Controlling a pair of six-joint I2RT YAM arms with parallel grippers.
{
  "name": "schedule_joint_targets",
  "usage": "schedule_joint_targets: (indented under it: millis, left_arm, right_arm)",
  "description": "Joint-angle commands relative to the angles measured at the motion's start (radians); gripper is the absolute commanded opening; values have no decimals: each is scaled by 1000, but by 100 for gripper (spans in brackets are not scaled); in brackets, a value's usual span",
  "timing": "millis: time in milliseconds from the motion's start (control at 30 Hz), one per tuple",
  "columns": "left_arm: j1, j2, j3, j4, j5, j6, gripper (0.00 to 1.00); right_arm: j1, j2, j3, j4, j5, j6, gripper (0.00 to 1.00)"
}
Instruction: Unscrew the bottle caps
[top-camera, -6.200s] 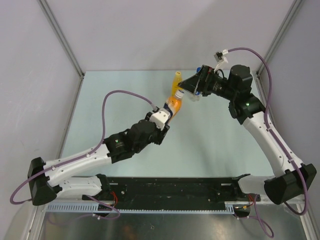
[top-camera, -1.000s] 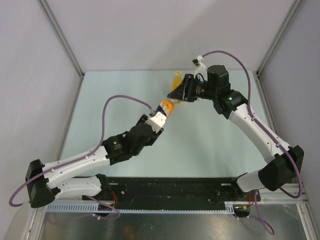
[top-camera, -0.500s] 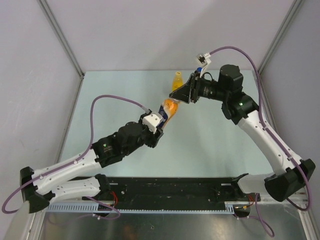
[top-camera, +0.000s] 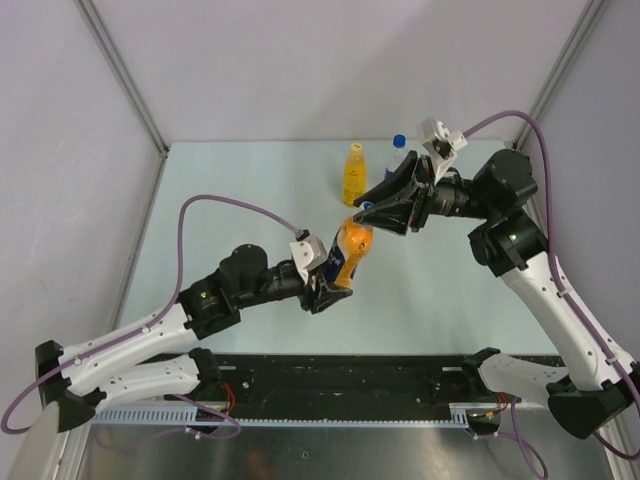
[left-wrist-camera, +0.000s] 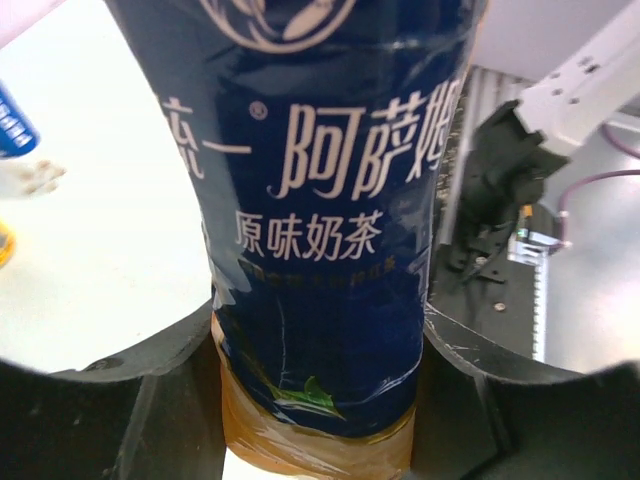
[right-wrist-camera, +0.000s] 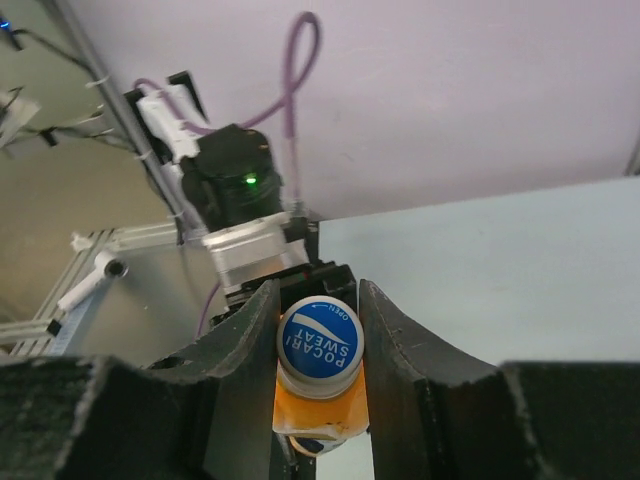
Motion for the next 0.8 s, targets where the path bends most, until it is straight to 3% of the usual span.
schedule_joint_targets:
  millis: [0,133,567,767]
  left_arm:
    - [-1,-53,-40,268,289,-1,0]
    - [9,-59,-53,291,291,-21,0]
    - [23,-44,-70,199,106,14,0]
    - [23,-66,-104,169,0,27,0]
  right_arm:
    - [12,-11,-22,53,-89,-55,0]
    - [12,-19,-25,58,-98,-53,6]
    - [17,-23,-25,93,-30,11,74]
    - [30,-23,-26,92,-9,17,97]
